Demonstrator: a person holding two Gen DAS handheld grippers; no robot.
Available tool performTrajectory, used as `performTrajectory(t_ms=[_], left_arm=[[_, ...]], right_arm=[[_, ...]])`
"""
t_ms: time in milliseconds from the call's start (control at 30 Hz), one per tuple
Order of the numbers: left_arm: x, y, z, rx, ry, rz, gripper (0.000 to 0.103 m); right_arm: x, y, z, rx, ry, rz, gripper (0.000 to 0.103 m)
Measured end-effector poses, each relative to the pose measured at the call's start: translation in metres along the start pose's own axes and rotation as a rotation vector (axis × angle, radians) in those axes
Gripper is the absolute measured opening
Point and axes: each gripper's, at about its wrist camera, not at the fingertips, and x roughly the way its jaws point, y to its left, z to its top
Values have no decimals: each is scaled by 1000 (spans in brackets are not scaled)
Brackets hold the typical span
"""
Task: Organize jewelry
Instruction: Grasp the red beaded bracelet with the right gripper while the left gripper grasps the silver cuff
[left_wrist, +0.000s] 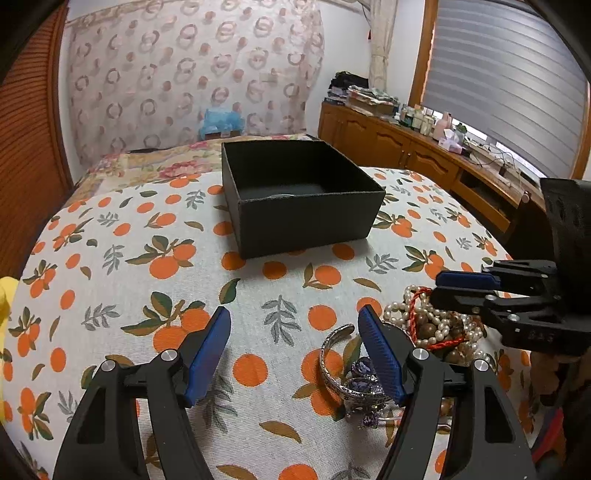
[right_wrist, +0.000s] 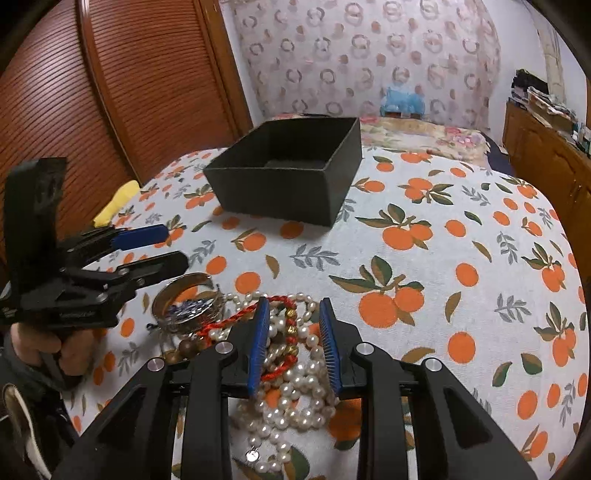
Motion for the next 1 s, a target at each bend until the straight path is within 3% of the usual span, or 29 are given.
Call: performTrajectory(t_ms=[133, 200, 433, 733, 1000], left_arm=[[0, 0, 0, -1, 0, 2, 69], [1, 0, 0, 0, 1, 1, 69], [-4, -6, -2, 39, 10, 16, 69], [-10, -17, -12, 29, 66, -75, 70], [-3, -33, -15, 55, 100, -89, 70]], right_arm=[[6, 0, 1, -2, 24, 2, 30], [6, 1, 1, -10, 32, 8, 8], [-15, 6, -4, -40, -26, -14, 8], [-64, 9, 6, -64, -162, -61, 8], [-72, 4, 2, -62, -178, -78, 8]])
